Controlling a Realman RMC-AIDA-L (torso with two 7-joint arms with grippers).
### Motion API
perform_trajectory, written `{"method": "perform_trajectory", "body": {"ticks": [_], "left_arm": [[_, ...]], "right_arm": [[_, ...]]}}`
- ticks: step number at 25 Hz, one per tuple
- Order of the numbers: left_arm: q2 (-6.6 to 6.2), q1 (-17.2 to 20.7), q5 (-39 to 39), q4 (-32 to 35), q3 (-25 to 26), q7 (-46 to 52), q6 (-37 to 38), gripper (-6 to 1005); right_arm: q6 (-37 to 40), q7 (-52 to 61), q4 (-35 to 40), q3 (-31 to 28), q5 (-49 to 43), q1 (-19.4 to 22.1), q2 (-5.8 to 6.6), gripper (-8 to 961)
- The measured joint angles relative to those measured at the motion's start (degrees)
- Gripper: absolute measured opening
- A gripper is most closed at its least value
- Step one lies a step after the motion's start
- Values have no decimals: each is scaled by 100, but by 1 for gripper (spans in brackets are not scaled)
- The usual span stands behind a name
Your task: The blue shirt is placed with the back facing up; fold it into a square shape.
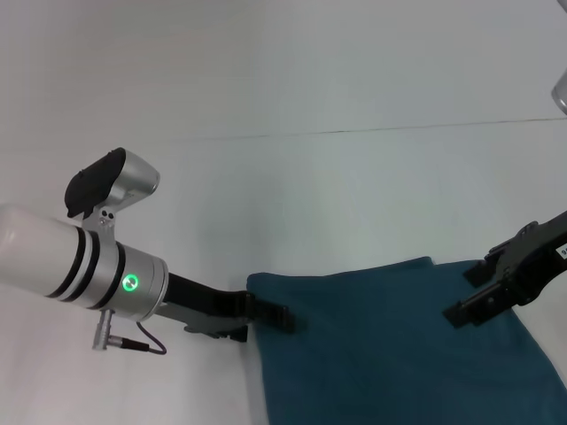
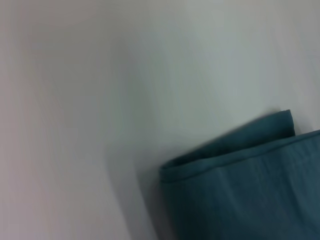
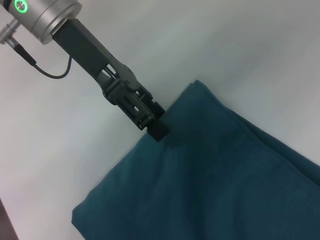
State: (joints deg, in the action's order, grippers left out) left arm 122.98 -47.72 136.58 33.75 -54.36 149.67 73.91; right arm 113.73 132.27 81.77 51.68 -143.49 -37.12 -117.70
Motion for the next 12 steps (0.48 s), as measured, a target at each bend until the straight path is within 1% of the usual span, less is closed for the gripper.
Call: {"method": "perform_trajectory", "body": {"ticks": [8, 12], "left_arm": [[64, -13, 0, 0, -46, -28, 33, 849], [68, -38, -41, 3, -110, -65, 85, 847]], "right_arm": [[0, 0, 14, 9, -3, 12, -8, 815], [0, 1, 18, 9, -4, 12, -8, 814]]}}
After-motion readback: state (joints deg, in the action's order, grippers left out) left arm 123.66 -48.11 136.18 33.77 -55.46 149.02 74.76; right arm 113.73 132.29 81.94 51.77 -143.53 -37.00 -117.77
